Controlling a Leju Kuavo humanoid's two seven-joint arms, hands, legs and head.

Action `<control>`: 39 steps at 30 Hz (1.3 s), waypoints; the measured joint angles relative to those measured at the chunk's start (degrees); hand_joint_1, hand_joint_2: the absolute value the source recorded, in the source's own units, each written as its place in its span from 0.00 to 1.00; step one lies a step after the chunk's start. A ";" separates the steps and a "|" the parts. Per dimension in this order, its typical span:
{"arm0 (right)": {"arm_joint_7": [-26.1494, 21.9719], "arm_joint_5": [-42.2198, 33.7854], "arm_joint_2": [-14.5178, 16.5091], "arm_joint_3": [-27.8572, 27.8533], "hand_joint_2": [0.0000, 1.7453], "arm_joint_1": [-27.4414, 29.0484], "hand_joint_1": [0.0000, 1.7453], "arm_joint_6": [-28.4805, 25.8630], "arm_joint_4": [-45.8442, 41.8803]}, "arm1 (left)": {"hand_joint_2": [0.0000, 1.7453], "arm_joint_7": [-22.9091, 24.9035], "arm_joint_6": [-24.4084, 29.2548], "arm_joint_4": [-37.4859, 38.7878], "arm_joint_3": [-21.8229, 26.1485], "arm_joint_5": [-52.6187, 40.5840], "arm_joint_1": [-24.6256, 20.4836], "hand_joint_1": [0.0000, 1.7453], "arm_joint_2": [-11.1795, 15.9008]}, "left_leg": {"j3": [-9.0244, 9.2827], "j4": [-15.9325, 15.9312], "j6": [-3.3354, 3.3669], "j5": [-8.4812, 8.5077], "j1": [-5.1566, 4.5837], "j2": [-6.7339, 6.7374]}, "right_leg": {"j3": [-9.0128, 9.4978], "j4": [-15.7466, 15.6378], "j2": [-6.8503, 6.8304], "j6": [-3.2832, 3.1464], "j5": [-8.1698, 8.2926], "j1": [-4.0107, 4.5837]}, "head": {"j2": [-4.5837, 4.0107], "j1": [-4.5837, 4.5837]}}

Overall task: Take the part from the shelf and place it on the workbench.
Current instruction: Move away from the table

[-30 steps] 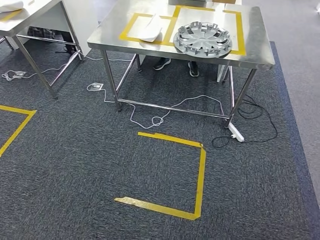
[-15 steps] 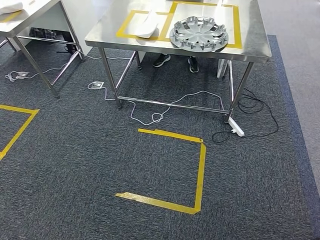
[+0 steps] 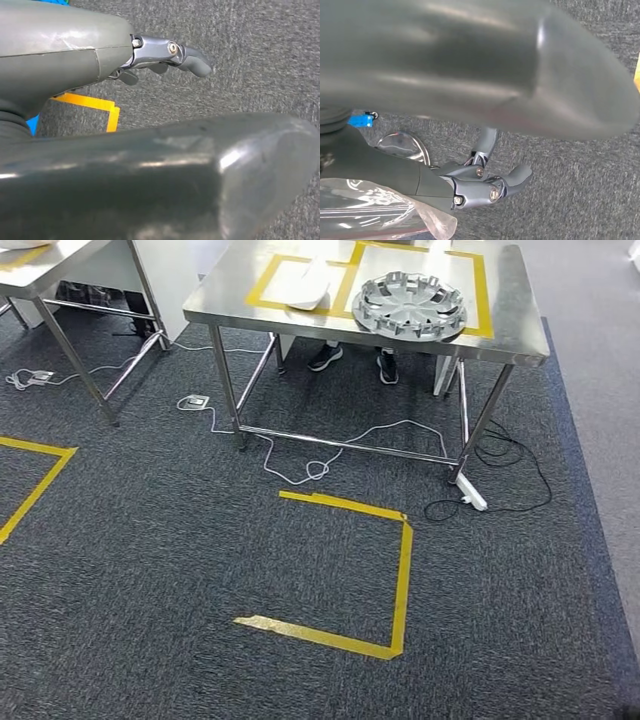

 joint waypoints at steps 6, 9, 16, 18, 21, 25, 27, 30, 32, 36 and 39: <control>-0.79 0.54 1.73 -3.34 0.00 -1.35 0.00 0.97 -0.01 | 0.00 0.04 0.16 -0.01 -0.30 0.26 -0.01 0.00 -0.01 | -0.35 0.55 -0.26 0.09 -0.95 -0.04 | 9.41 -17.36 -0.01 -1.53 6.15 0.47 | 0.00 -0.11; -0.89 -0.47 2.47 -4.45 0.00 -1.57 0.00 1.59 0.05 | 0.00 0.02 0.33 -0.01 -0.46 0.46 -0.03 0.00 0.05 | -0.63 0.92 0.47 0.06 -1.07 -0.10 | 9.34 -17.76 -0.11 -1.12 6.37 0.35 | 0.00 -0.11; -0.85 -1.98 3.27 -5.94 0.00 -2.40 0.00 2.23 0.26 | 0.00 -0.09 0.54 -0.01 -0.62 0.64 -0.04 0.00 0.01 | 0.67 -4.04 1.13 3.38 0.06 0.48 | 5.35 -10.41 0.12 0.12 1.68 0.08 | 0.00 0.05; -0.77 -2.24 3.31 -6.34 0.00 -2.44 0.00 2.28 0.43 | 0.00 -0.09 0.52 0.00 -0.67 0.64 -0.04 0.00 -0.04 | 0.35 -3.81 0.51 3.25 0.48 1.09 | 2.15 -4.29 0.13 1.02 -0.27 -0.60 | 0.00 0.03; -0.76 -2.38 3.31 -6.80 0.00 -2.49 0.00 2.28 0.60 | 0.00 -0.09 0.51 0.01 -0.74 0.63 -0.05 0.00 -0.06 | 0.15 -2.26 -1.38 2.23 1.82 2.30 | 4.81 -9.94 -0.78 2.83 4.26 -1.84 | 0.00 0.04; -0.68 -2.51 3.72 -6.84 0.00 -2.87 0.00 2.35 1.13 | 0.00 -0.14 0.55 -0.02 -0.79 0.60 -0.09 0.00 0.31 | -0.08 1.05 -3.99 -0.03 2.12 3.38 | 7.01 -14.71 -2.51 2.02 5.84 -2.26 | 0.01 0.09; -0.67 -2.57 3.75 -6.97 0.00 -2.90 0.00 2.35 1.15 | 0.00 -0.16 0.56 -0.02 -0.84 0.60 -0.11 0.00 0.32 | 0.08 1.44 -4.41 -0.39 2.32 3.63 | 6.55 -14.03 -1.60 0.45 5.60 -2.21 | 0.01 -0.49; -0.67 -2.84 3.77 -7.11 0.00 -2.96 0.00 2.35 1.17 | 0.00 -0.16 0.54 -0.02 -0.89 0.60 -0.10 0.00 0.33 | -1.42 5.81 -4.61 -4.35 2.59 1.53 | 5.99 -13.81 -0.40 -0.51 5.94 -1.94 | 0.00 -0.73; -0.65 -3.00 3.77 -7.14 0.00 -3.08 0.00 2.36 1.17 | 0.00 -0.16 0.56 -0.01 -0.92 0.60 -0.03 0.00 0.33 | -4.82 13.78 -4.21 -8.92 2.34 0.14 | 5.67 -13.80 0.70 -1.05 6.28 -1.51 | 0.00 -0.77; -0.61 -3.03 3.77 -7.26 0.00 -3.16 0.00 2.39 1.25 | 0.00 -0.17 0.62 0.00 -0.94 0.64 -0.03 0.00 0.35 | -5.40 14.72 -2.14 -6.32 1.32 -1.08 | 5.47 -13.76 3.74 -1.69 6.79 -0.48 | 0.00 -0.75; -0.61 -3.03 3.89 -7.31 0.00 -3.44 0.00 2.39 1.28 | 0.00 -0.27 0.68 0.01 -0.90 0.66 0.03 0.00 0.36 | -1.67 5.21 0.02 -1.21 0.52 -5.57 | 5.16 -13.76 6.22 -1.46 7.09 -0.28 | 0.00 -0.73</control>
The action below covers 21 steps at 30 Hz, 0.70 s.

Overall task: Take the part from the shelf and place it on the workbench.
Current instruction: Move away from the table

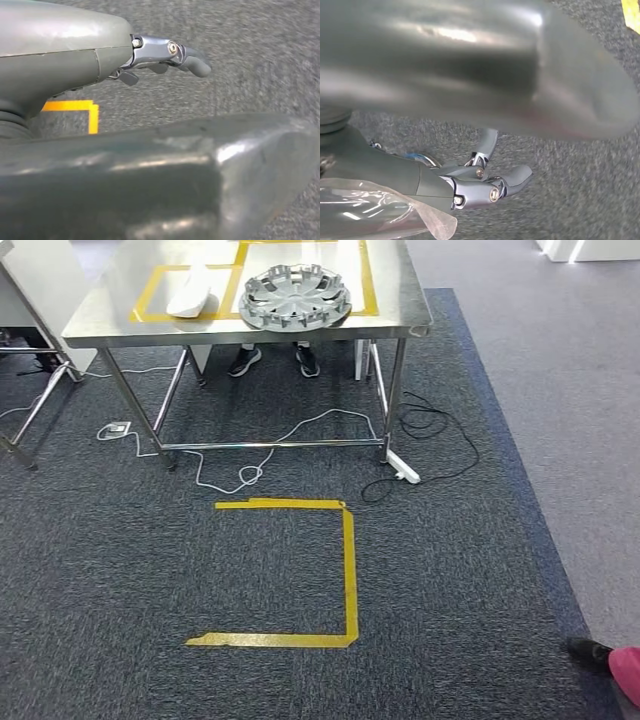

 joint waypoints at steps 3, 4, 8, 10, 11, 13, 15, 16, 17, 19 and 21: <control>0.01 -0.07 0.12 -0.05 0.00 -0.05 0.00 0.01 0.08 | 0.00 -0.22 0.08 0.03 0.03 0.00 -0.07 0.00 -0.02 | 0.49 -2.15 0.23 0.24 -0.10 0.08 | -0.99 -0.14 2.15 1.10 0.74 -0.37 | 0.00 -0.13; -0.01 -0.20 0.12 -0.17 0.00 0.02 0.00 0.02 0.13 | 0.00 -0.50 0.04 0.04 0.01 -0.21 -0.24 0.00 0.02 | 0.59 -2.82 0.05 0.48 -0.01 0.91 | -1.48 0.00 1.55 1.43 0.71 -0.34 | 0.00 -0.09; -0.43 -0.92 0.12 -0.62 0.00 -0.53 0.00 0.46 0.40 | 0.00 -2.44 0.16 0.89 -0.55 -1.60 -0.36 0.00 0.19 | 0.62 -4.34 -0.14 1.21 -0.17 4.71 | -5.98 8.76 -4.96 1.94 -5.11 0.03 | 0.00 0.60; -0.83 -1.01 0.10 -0.85 0.00 -1.00 0.00 1.05 0.73 | 0.00 -2.91 0.77 1.94 -0.86 -1.89 -0.47 0.00 0.38 | 0.51 -4.28 -0.05 1.26 -0.42 6.85 | -7.14 13.18 -5.57 2.24 -6.88 0.00 | 0.00 0.57; -1.02 -0.98 0.11 -1.04 0.00 -1.11 0.00 1.37 0.96 | 0.00 -3.04 1.09 2.37 -1.04 -1.89 -0.59 0.00 0.49 | 0.49 -4.22 -0.03 1.28 -0.50 7.84 | -6.08 12.53 -5.80 2.35 -6.24 -0.01 | 0.00 0.57; -1.33 -0.84 0.12 -1.46 0.00 -1.22 0.00 1.96 1.37 | 0.00 -3.10 1.52 2.95 -1.50 -1.65 -0.86 0.00 0.75 | 0.53 -3.97 -0.10 1.27 -0.60 9.43 | -0.97 5.57 -7.18 2.33 -3.29 0.02 | 0.00 0.59; -1.45 -0.74 0.13 -1.74 0.00 -1.56 0.00 2.27 1.58 | 0.00 -2.97 1.88 3.28 -2.06 -1.08 -1.09 0.00 1.09 | 0.69 -3.68 -0.54 1.11 -0.78 10.65 | 3.11 -0.98 -9.55 1.54 -1.91 0.25 | 0.00 0.49; -1.41 -0.83 0.13 -1.84 0.00 -1.74 0.00 2.29 1.64 | 0.00 -2.78 2.14 3.41 -2.42 -0.67 -1.22 0.00 1.28 | 0.82 -3.59 -0.87 1.05 -0.78 11.15 | 3.82 -2.37 -10.20 1.02 -1.94 0.43 | 0.00 0.44; -1.30 -0.99 0.13 -1.93 0.00 -1.83 0.00 2.22 1.69 | 0.00 -2.47 2.45 3.49 -2.83 -0.22 -1.29 0.00 1.49 | 0.95 -3.62 -1.25 1.07 -0.72 11.64 | 3.75 -2.57 -10.15 0.50 -1.99 0.62 | -0.01 0.41; -0.89 -1.58 0.13 -2.20 0.00 -1.68 0.00 1.90 1.75 | 0.00 -1.83 3.14 3.60 -3.84 0.87 -1.34 0.00 2.00 | 1.15 -3.60 -2.00 1.04 -0.54 11.79 | 3.50 -3.06 -8.99 -0.27 -1.25 0.61 | -0.01 0.46; -0.47 -2.09 0.13 -2.40 0.00 -1.55 0.00 1.60 1.80 | 0.00 -1.44 3.72 3.68 -4.74 1.80 -1.15 0.00 2.59 | 0.39 -1.34 -2.76 -1.26 -0.30 9.09 | 3.07 -3.63 -7.88 -0.96 -0.27 0.21 | -0.01 0.42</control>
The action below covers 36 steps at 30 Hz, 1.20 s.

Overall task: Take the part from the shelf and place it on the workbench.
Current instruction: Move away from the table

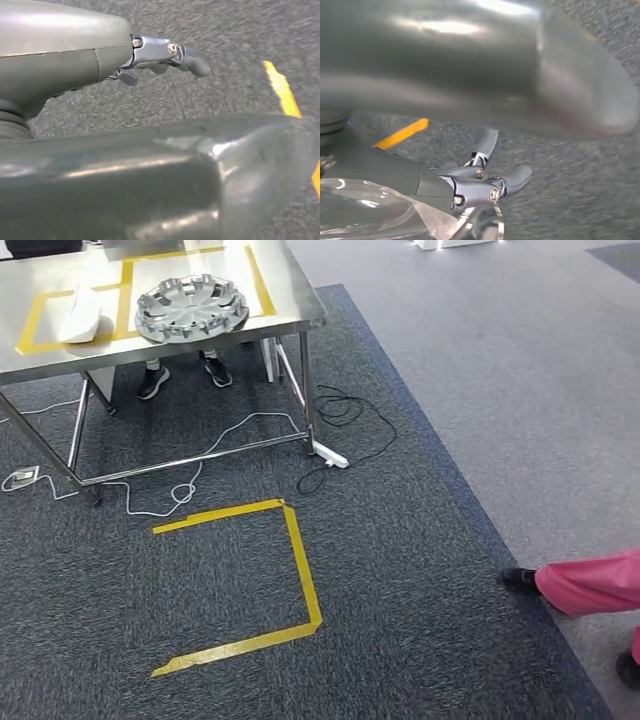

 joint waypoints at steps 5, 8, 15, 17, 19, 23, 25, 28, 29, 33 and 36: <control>0.68 -1.34 0.00 0.08 0.00 0.10 0.00 -0.37 0.19 | 0.00 0.89 1.09 0.69 -1.69 1.84 0.75 0.00 1.26 | -3.66 11.73 -1.05 -6.21 0.89 -3.94 | -1.24 0.14 3.70 -0.05 1.02 -0.30 | -0.01 -0.10; 0.96 -1.93 0.00 0.10 0.00 0.20 0.00 -0.48 0.33 | 0.00 1.18 1.72 1.00 -2.80 2.78 0.79 0.00 2.02 | 1.22 2.24 -1.21 -0.81 1.35 -6.67 | -1.45 0.77 6.02 0.64 1.21 -0.54 | -0.01 -0.13; 1.06 -2.07 0.00 0.13 0.00 0.46 0.00 -0.59 0.38 | 0.00 1.63 2.17 1.51 -4.25 3.25 0.91 0.00 2.74 | 2.58 -3.14 1.81 1.16 1.12 -6.95 | -4.74 3.42 6.72 3.15 0.60 -0.89 | 0.01 0.10; 1.05 -2.12 0.00 0.17 0.00 0.22 0.00 -0.62 0.38 | 0.00 1.65 2.24 1.59 -4.46 3.40 1.08 0.00 2.79 | 2.20 -3.26 2.53 1.45 0.81 -4.90 | -7.72 10.15 3.27 3.14 -3.69 -0.70 | 0.01 0.47; 1.04 -2.21 0.00 0.22 0.00 0.14 0.00 -0.57 0.40 | 0.00 1.68 2.35 1.75 -4.62 3.74 1.33 0.00 2.87 | 1.85 -3.21 2.80 1.60 0.37 -2.80 | -10.21 17.00 2.36 3.28 -6.93 -0.67 | 0.01 0.57; 1.02 -2.45 0.00 0.14 0.00 0.34 0.00 -0.39 0.55 | 0.00 1.78 2.82 2.02 -5.33 4.96 1.19 0.00 3.15 | 1.84 -3.15 2.81 1.70 -0.25 0.43 | -3.19 8.04 0.09 2.49 -2.97 -0.37 | 0.01 0.56; 0.97 -2.55 0.00 0.13 0.00 0.16 0.00 -0.32 0.54 | 0.00 1.85 3.07 2.10 -5.70 5.38 1.09 0.00 3.32 | 1.98 -3.04 2.35 1.59 -0.53 1.49 | 0.56 1.55 -1.86 1.79 -1.49 0.02 | 0.01 0.43; 0.94 -2.67 0.01 0.10 0.00 0.34 0.00 -0.28 0.59 | 0.00 2.00 3.59 2.20 -6.37 6.22 0.95 0.00 3.70 | 2.25 -2.98 1.34 1.53 -0.53 2.74 | 0.79 0.12 -1.12 1.11 -1.09 0.24 | 0.01 0.25; 0.97 -2.72 0.02 0.06 0.00 0.44 0.00 -0.30 0.61 | 0.00 2.12 3.81 2.24 -6.66 6.61 0.91 0.00 3.89 | 2.22 -2.64 0.96 1.16 -0.43 2.16 | 0.67 -0.06 -0.64 0.80 -0.79 0.13 | 0.01 0.21; 1.10 -3.06 0.04 0.02 0.00 0.40 0.00 -0.48 0.60 | 0.00 2.81 4.76 2.51 -7.60 8.15 1.25 0.00 4.61 | -2.24 8.53 -0.28 -5.96 0.21 -3.46 | -0.08 -0.38 1.72 -0.05 0.09 -0.20 | 0.01 -0.06; 1.26 -3.15 0.04 0.09 0.00 0.46 0.00 -0.48 0.62 | 0.00 2.95 5.06 2.83 -8.32 8.75 1.50 0.00 5.13 | -3.69 12.46 -0.51 -5.91 0.43 -4.13 | -0.20 -0.26 4.03 0.04 0.27 -0.21 | 0.01 -0.06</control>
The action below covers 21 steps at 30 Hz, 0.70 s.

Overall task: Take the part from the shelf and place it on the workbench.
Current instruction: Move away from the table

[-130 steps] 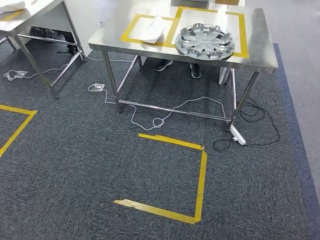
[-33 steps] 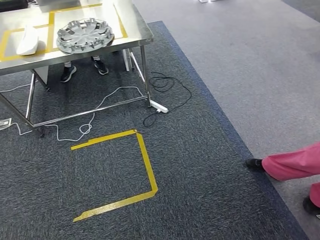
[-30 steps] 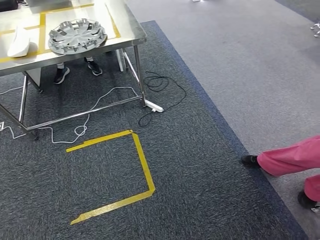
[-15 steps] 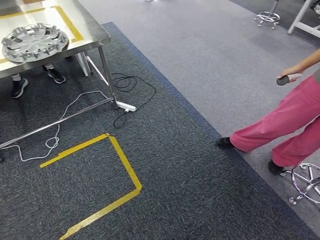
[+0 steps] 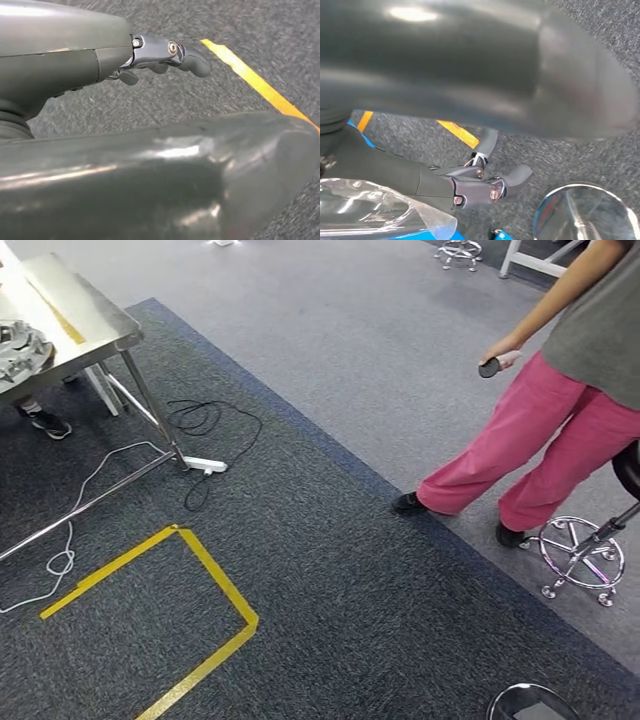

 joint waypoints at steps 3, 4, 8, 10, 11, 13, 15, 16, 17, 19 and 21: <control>0.11 -0.16 0.00 0.04 0.00 -0.03 0.00 -0.07 -0.01 | 0.00 0.22 0.41 0.12 -0.63 0.64 0.06 0.00 0.50 | 4.64 -10.55 0.05 6.12 0.47 -3.03 | 0.14 0.58 2.35 0.51 -0.09 0.00 | 0.00 0.01; 0.15 -0.26 0.00 0.05 0.00 -0.07 0.00 -0.11 -0.04 | 0.00 0.36 0.54 0.18 -0.87 0.88 0.13 0.00 0.60 | 5.62 -13.12 0.17 6.98 0.58 -4.25 | -0.03 0.90 3.13 0.88 -0.05 0.02 | 0.01 0.03; 0.32 -0.55 0.00 0.07 0.00 0.32 0.00 -0.19 -0.10 | 0.00 0.85 1.11 0.38 -1.94 1.74 0.22 0.00 1.03 | 5.65 -14.71 1.42 7.21 0.43 -3.43 | -1.72 1.58 4.90 2.37 0.32 -0.25 | 0.00 0.08; 0.37 -0.60 0.00 0.07 0.00 0.34 0.00 -0.19 -0.13 | 0.00 0.89 1.47 0.39 -2.49 2.21 0.19 0.00 1.29 | 5.50 -15.11 2.34 7.53 0.45 -1.70 | -3.66 4.79 2.32 2.60 -1.79 -0.14 | 0.00 0.39; 0.38 -0.62 0.00 0.10 0.00 0.22 0.00 -0.18 -0.15 | 0.00 0.93 1.64 0.43 -2.73 2.42 0.26 0.00 1.38 | 5.40 -15.16 2.62 7.59 0.35 -0.75 | -5.30 8.14 0.44 2.62 -3.71 -0.05 | 0.00 0.55; 0.44 -0.64 0.00 0.21 0.00 0.07 0.00 -0.11 -0.15 | 0.00 1.02 1.90 0.53 -3.19 2.89 0.45 0.00 1.49 | 5.11 -15.14 2.87 7.62 0.08 1.13 | -8.87 15.69 -1.35 2.74 -7.14 0.01 | 0.00 0.70; 0.49 -0.64 0.00 0.23 0.00 0.22 0.00 -0.05 -0.14 | 0.00 1.11 2.19 0.61 -3.61 3.28 0.45 0.00 1.64 | 5.02 -15.13 2.91 7.63 -0.12 2.89 | -9.24 17.38 -1.87 2.67 -6.85 0.02 | 0.00 0.71; 0.50 -0.64 0.00 0.21 0.00 0.28 0.00 -0.02 -0.14 | 0.00 1.18 2.33 0.63 -3.84 3.48 0.40 0.00 1.73 | 5.05 -15.12 2.89 7.62 -0.19 3.68 | -7.66 14.83 -2.18 2.51 -5.25 0.04 | 0.00 0.71; 0.50 -0.64 0.00 0.18 0.00 0.31 0.00 -0.01 -0.15 | 0.00 1.24 2.47 0.65 -4.09 3.64 0.34 0.00 1.80 | 5.12 -15.12 2.83 7.59 -0.24 4.37 | -5.26 10.77 -2.93 2.25 -3.31 0.12 | 0.00 0.72; 0.51 -0.63 0.00 0.19 0.00 0.20 0.00 0.03 -0.17 | 0.00 1.38 2.72 0.67 -4.56 3.98 0.30 0.00 1.94 | 5.32 -15.02 2.39 7.36 -0.52 5.52 | -1.28 3.44 -5.42 1.69 -1.16 0.54 | 0.00 0.69; 0.52 -0.62 0.00 0.23 0.00 0.20 0.00 0.07 -0.19 | 0.00 1.54 2.91 0.69 -4.98 4.28 0.22 0.00 2.14 | 5.55 -14.97 1.72 7.16 -0.68 6.52 | -0.37 1.15 -6.34 1.36 -1.08 0.95 | 0.00 0.61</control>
